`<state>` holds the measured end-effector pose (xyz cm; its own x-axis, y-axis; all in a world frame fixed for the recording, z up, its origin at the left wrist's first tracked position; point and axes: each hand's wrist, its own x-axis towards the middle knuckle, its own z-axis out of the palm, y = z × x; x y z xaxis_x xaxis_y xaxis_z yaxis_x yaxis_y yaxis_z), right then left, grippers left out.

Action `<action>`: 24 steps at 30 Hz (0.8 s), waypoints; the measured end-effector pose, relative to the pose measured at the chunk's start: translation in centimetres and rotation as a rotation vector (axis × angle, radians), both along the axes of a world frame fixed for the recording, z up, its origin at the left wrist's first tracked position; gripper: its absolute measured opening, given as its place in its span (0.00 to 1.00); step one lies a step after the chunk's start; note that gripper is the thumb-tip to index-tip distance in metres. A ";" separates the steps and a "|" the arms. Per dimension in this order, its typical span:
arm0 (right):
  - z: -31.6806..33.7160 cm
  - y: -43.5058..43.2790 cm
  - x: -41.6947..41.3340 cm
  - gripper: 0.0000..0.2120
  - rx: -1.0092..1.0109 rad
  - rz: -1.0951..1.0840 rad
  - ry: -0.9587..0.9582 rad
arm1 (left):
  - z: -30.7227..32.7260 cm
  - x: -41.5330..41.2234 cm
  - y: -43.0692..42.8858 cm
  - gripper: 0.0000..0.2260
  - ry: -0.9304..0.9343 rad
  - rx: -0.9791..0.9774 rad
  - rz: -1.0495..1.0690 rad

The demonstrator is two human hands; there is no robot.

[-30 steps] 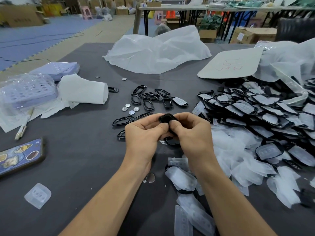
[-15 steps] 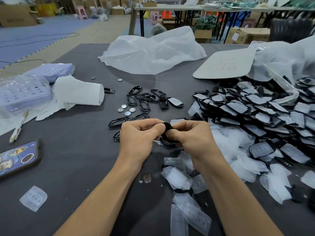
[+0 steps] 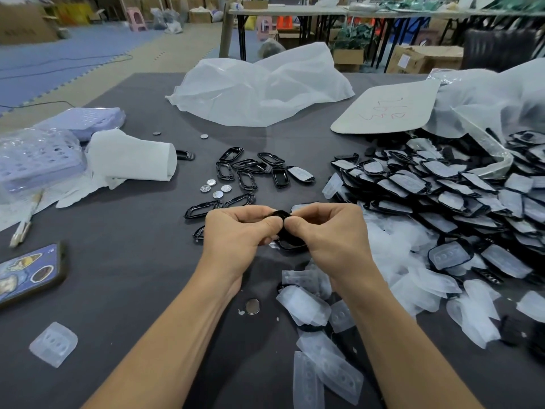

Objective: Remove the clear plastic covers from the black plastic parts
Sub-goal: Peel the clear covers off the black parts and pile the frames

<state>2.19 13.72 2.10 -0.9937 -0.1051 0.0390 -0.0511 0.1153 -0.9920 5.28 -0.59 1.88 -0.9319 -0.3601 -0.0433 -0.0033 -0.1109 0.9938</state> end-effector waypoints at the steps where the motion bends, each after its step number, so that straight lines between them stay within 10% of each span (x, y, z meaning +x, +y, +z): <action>1: -0.1 0.0 0.0 0.03 0.004 -0.006 0.006 | 0.0 0.0 -0.1 0.14 -0.002 -0.019 -0.012; 17: 0.7 0.6 -0.2 0.11 0.017 0.211 -0.128 | -0.1 -0.1 -0.6 0.07 -0.018 -0.057 0.006; 24: 0.9 0.6 0.2 0.10 0.182 0.029 0.129 | -0.3 0.0 0.0 0.10 -0.019 -0.038 -0.059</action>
